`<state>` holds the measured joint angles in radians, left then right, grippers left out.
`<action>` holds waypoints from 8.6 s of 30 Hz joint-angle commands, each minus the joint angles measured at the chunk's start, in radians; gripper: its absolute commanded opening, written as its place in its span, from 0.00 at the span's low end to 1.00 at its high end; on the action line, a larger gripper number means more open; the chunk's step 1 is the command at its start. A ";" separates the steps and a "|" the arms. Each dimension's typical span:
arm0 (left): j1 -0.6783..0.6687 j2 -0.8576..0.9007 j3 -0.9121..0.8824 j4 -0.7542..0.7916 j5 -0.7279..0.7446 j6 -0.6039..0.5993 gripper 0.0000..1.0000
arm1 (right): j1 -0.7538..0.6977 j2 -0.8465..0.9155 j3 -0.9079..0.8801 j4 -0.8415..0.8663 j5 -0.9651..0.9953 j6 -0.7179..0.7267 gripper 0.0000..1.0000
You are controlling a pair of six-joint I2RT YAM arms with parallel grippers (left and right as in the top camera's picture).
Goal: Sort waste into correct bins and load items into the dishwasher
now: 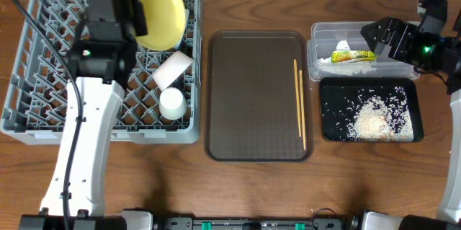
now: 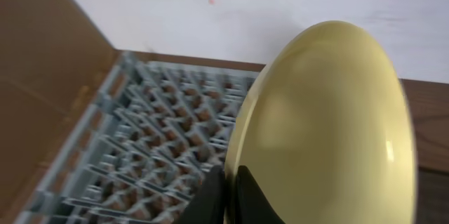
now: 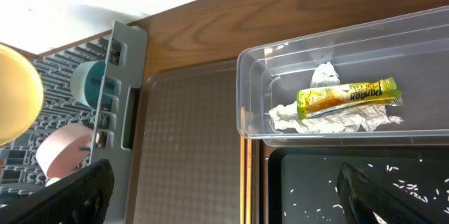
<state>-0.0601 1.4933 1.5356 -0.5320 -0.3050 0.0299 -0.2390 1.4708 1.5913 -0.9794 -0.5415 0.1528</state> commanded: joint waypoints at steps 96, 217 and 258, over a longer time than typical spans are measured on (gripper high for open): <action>-0.710 0.653 0.057 0.031 0.294 -0.592 0.50 | 0.001 0.001 0.010 -0.002 0.003 0.007 0.99; -0.057 0.139 -0.031 -0.330 0.035 -0.027 0.41 | -0.001 0.001 0.010 -0.002 0.003 0.007 0.99; -0.770 0.668 -0.015 0.146 0.269 -0.584 0.39 | -0.001 0.001 0.010 -0.002 0.003 0.007 0.99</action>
<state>-0.8337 2.1582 1.5223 -0.3981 -0.0425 -0.5682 -0.2390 1.4704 1.5913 -0.9798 -0.5411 0.1528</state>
